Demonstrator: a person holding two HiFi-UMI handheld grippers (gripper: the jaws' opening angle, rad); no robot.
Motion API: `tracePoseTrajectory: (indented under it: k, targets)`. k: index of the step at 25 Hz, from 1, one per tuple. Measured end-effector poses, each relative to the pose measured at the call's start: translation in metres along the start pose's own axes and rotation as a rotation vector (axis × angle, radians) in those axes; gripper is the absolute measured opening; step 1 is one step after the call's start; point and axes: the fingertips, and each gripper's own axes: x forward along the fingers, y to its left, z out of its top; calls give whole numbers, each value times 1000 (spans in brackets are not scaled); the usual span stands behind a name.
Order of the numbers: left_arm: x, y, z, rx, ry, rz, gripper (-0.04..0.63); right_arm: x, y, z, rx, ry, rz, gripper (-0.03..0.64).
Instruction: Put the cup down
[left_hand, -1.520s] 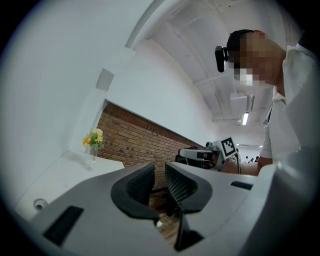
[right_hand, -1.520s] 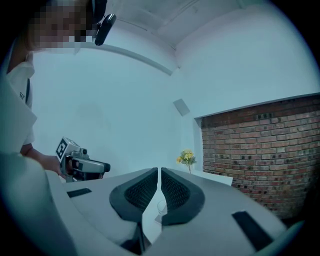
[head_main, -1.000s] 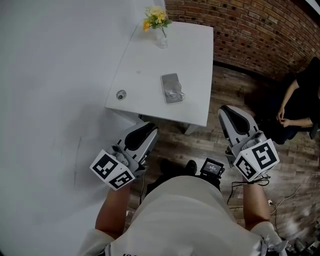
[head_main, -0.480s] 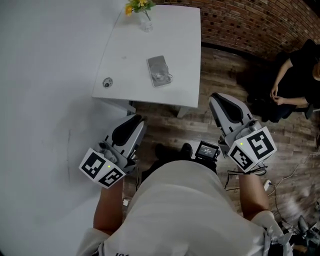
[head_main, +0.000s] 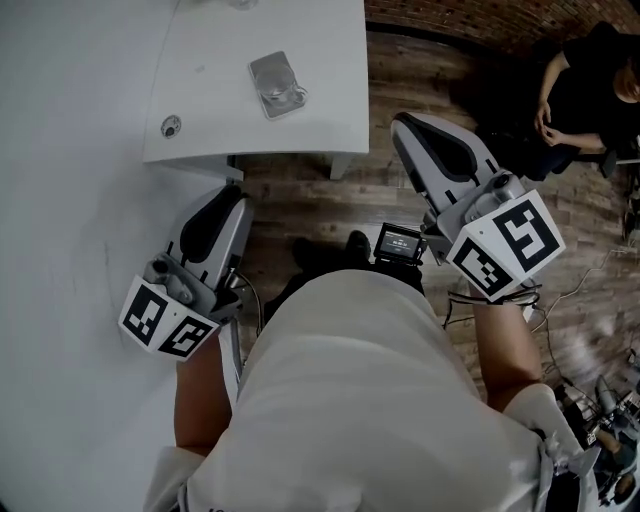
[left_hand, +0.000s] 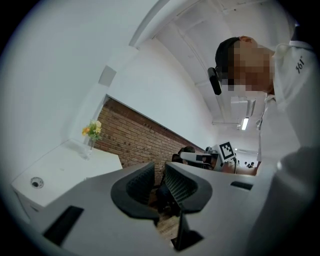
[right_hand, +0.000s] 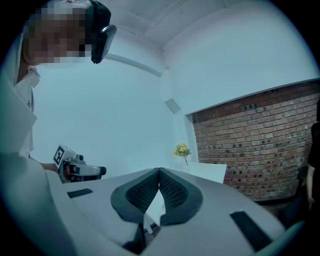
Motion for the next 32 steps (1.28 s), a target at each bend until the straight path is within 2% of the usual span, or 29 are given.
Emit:
tracePoseTrajectory:
  k: [12, 21, 32]
  targets:
    - [3, -2, -5, -16, 20, -30, 72, 3, 10, 0, -61, 26, 12, 12]
    - [3, -3, -9, -26, 27, -55, 72, 1, 12, 1, -57, 5, 0, 11]
    - [3, -6, -17, -44, 44, -92, 72, -12, 8, -4, -68, 11, -74, 11]
